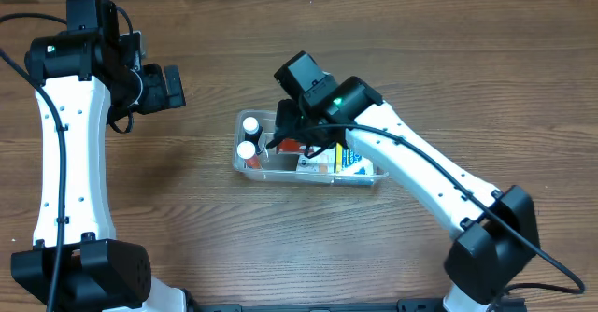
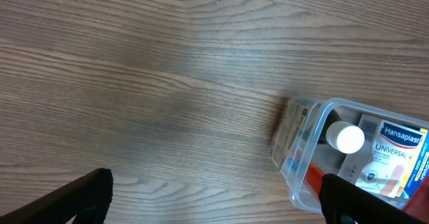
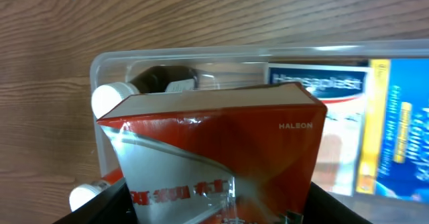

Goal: Pack container
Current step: 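Lower the red box into the container beside the bottles and release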

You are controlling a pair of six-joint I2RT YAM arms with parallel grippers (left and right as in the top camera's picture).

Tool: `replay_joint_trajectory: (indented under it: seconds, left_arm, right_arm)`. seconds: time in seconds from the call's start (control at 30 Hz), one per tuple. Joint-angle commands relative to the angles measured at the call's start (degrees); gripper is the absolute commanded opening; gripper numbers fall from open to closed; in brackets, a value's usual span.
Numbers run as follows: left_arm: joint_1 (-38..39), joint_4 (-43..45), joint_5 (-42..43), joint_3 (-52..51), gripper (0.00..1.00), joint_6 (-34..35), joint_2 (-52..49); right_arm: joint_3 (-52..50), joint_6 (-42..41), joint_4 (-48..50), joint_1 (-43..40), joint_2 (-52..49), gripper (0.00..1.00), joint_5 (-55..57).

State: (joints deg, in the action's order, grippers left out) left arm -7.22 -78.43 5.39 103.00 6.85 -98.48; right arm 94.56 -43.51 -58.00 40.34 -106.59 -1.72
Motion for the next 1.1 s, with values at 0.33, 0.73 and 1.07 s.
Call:
replay_joint_trajectory:
  seconds: [0.33, 0.73, 1.07]
  left_arm:
    - [0.13, 0.31, 0.20, 0.24, 1.00, -0.46, -0.20]
    - [0.13, 0.46, 0.22, 0.24, 1.00, -0.46, -0.20]
    - [0.13, 0.44, 0.20, 0.24, 1.00, -0.48, -0.20]
  right_arm:
    - [-0.13, -1.73, 3.54, 1.95, -9.81, 0.66, -0.59]
    - [-0.13, -1.70, 4.39, 2.05, -9.92, 0.70, -3.65]
    - [-0.13, -1.70, 4.63, 2.05, -9.92, 0.80, -5.03]
